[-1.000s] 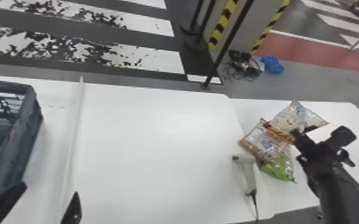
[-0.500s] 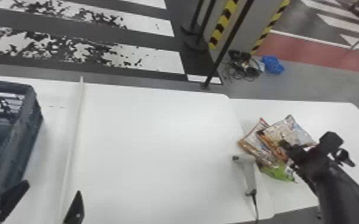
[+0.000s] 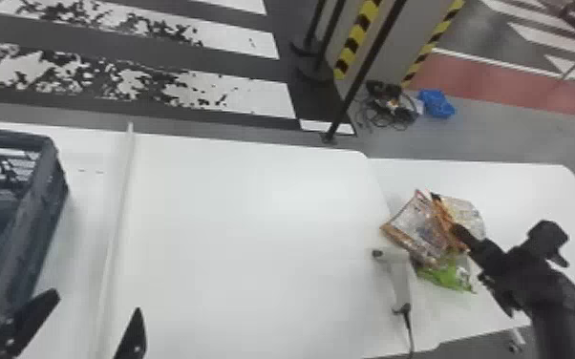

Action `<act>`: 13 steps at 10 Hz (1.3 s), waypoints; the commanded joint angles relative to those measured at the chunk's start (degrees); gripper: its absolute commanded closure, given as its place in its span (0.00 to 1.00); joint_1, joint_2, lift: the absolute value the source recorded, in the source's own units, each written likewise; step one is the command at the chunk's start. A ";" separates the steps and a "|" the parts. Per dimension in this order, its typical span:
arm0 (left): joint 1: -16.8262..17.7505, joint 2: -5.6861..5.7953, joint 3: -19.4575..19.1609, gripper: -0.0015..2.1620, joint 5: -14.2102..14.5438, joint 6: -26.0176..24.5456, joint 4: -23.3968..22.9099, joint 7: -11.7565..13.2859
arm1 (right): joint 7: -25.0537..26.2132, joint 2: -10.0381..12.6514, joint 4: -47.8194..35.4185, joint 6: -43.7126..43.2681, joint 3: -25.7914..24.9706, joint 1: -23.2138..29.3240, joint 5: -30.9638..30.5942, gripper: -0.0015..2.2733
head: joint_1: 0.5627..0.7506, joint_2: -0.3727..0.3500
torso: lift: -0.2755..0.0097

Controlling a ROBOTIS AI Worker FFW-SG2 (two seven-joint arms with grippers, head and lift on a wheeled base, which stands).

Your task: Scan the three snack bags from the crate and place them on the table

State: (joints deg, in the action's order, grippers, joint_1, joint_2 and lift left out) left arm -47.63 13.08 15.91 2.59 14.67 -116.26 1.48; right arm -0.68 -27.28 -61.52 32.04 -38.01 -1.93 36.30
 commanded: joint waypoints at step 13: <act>0.61 -0.42 0.97 0.03 0.05 -0.75 -1.69 -2.18 | -35.53 22.10 -51.33 18.37 16.57 35.50 2.90 0.03 | 0.70 0.09 | 0.84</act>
State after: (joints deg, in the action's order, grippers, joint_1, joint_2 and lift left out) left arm -47.07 12.83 16.93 2.64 14.76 -117.50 -0.74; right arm -36.16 -5.35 -111.39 51.64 -22.60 33.07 39.74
